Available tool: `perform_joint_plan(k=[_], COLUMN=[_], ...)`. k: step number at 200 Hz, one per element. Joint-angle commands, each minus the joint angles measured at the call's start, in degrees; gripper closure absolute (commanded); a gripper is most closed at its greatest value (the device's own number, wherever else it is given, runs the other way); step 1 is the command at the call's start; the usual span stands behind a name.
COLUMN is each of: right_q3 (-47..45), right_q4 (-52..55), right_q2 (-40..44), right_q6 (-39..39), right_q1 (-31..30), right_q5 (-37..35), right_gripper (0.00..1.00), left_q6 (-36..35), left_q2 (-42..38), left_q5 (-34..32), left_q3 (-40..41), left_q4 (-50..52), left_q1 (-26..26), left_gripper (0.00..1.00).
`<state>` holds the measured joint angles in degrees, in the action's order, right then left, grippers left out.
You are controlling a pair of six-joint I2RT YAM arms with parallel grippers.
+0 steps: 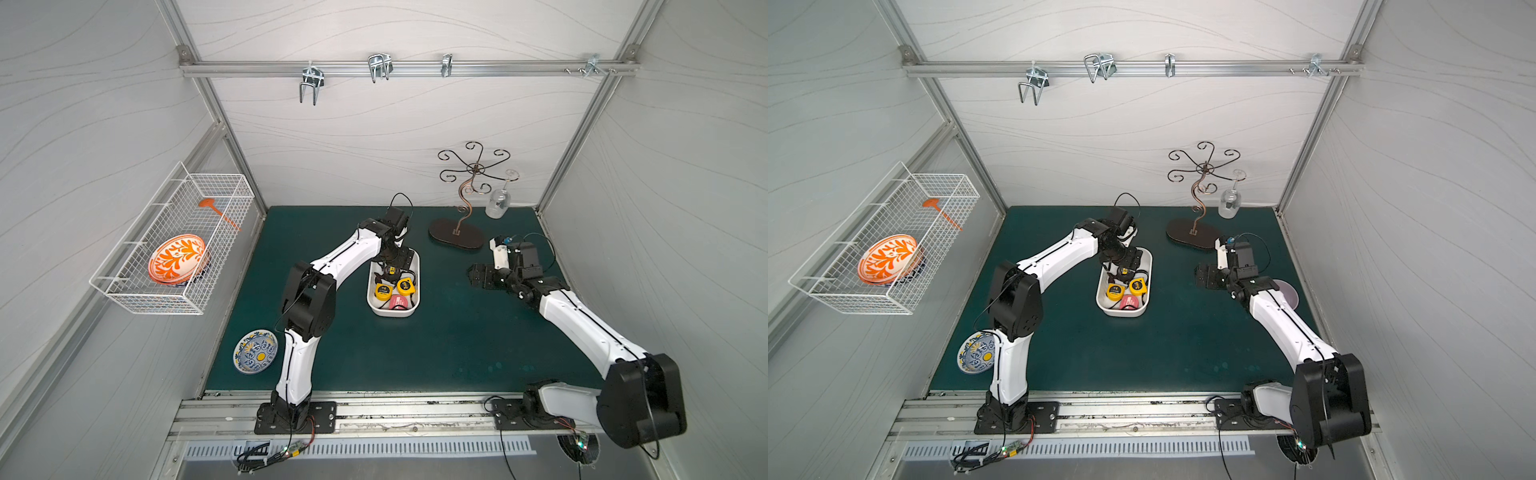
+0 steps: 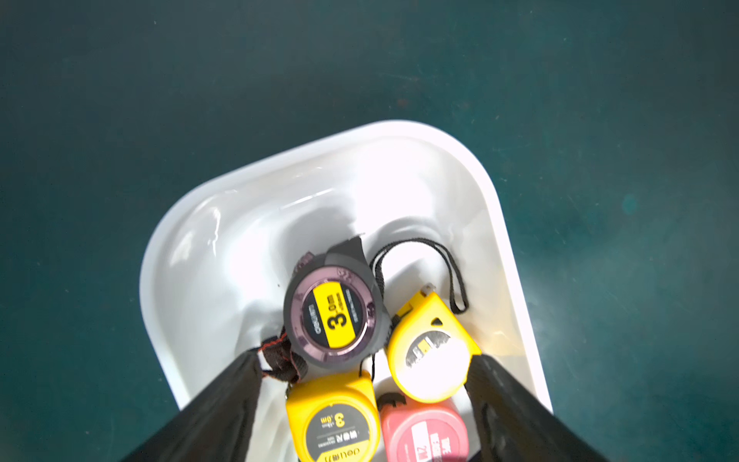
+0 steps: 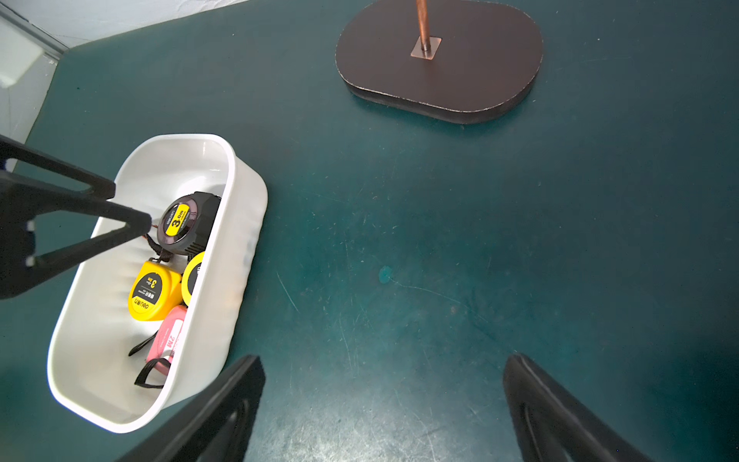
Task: Take the tape measure out of the storage box
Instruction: Pick up the tape measure from the storage box.
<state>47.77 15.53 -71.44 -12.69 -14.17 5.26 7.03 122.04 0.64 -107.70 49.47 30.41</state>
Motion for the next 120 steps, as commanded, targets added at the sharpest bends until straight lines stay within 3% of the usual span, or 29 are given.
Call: perform_joint_plan(k=[1,120], right_q3=[0.18,-1.27], right_q4=[0.22,-0.91], right_q2=[-0.94,-1.49], right_q6=[-1.15,-1.73], right_q1=[0.68,1.86], right_q5=[1.38,2.38], right_gripper=[0.01,0.01], left_q6=[-0.24,0.95], left_q2=[3.50,13.62], left_q5=[-1.70,-3.90], left_q3=[-4.92,-12.82], left_q4=[4.62,11.17], left_q1=[-0.30,-0.22], left_gripper=[0.16,0.22])
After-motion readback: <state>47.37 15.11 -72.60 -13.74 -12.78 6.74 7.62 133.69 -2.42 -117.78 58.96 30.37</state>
